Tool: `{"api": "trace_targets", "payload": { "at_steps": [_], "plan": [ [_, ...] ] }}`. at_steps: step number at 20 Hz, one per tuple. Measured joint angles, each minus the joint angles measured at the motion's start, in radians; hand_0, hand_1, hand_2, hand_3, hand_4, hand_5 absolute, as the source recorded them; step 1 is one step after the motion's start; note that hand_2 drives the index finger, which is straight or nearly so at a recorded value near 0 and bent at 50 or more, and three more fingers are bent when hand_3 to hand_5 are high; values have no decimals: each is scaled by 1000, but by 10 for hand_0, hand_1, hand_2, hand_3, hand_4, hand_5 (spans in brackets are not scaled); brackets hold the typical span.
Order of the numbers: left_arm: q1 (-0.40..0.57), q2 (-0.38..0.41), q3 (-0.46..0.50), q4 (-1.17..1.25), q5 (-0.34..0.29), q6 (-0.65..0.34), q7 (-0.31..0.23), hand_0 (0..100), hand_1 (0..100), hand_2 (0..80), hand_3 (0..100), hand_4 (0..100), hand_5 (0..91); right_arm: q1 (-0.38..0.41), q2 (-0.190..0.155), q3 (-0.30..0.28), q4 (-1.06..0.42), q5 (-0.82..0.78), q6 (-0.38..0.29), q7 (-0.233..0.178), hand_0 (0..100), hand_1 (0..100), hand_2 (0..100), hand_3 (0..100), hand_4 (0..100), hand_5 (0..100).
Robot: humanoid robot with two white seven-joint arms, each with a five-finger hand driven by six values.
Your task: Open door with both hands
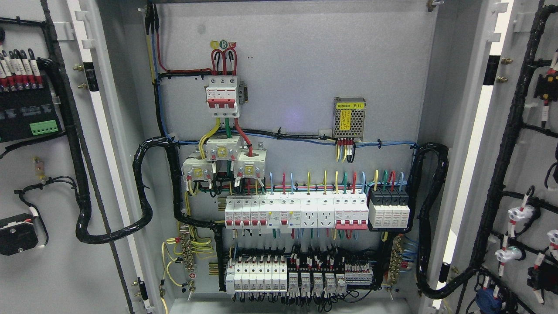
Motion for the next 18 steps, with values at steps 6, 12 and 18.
{"api": "trace_targets", "payload": {
  "at_steps": [6,12,18],
  "plan": [
    [-1,-9,1,-1,0,-13,-8,0,0,0,0,0,0,-1,4,-2,4,0,0,-1,382,0,0,0,0,0],
    [-1,-22,1,-2,0,-15,-6,0,0,0,0,0,0,-8,6,-3,6,0,0,-21,382,0,0,0,0,0],
    [-1,-29,1,-2,0,-15,-5,0,0,0,0,0,0,-12,6,-3,7,0,0,-33,382,0,0,0,0,0]
  ]
}}
